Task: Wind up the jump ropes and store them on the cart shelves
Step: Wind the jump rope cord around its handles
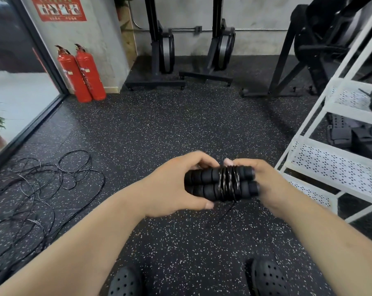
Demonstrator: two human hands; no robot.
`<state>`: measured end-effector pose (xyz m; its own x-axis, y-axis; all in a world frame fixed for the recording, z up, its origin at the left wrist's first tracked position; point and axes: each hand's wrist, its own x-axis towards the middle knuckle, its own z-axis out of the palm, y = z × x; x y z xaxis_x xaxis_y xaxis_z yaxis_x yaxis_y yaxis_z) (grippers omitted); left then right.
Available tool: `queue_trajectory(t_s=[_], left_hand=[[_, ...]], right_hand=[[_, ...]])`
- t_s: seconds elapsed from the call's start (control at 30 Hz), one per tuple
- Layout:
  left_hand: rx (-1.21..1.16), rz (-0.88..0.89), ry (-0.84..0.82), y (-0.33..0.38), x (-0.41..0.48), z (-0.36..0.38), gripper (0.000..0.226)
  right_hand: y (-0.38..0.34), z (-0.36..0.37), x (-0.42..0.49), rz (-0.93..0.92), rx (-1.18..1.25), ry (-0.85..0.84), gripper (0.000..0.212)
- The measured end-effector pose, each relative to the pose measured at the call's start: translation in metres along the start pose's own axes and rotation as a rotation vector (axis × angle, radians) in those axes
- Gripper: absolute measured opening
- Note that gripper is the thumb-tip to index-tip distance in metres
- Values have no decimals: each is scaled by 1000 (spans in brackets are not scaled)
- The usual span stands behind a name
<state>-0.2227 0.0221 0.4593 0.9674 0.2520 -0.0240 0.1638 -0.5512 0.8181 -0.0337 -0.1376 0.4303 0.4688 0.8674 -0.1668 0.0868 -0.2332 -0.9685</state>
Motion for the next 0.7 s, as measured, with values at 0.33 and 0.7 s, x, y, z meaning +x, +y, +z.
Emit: queue_trajectory(t_s=[0.33,0.7], left_hand=[[-50,-99,399,-24,16,2,53],[559,-176,281,-32,15,0,53]], right_hand=[[10,49,0,123,-146,24,52],[-19,30,-12,-383,-1113,179,35]])
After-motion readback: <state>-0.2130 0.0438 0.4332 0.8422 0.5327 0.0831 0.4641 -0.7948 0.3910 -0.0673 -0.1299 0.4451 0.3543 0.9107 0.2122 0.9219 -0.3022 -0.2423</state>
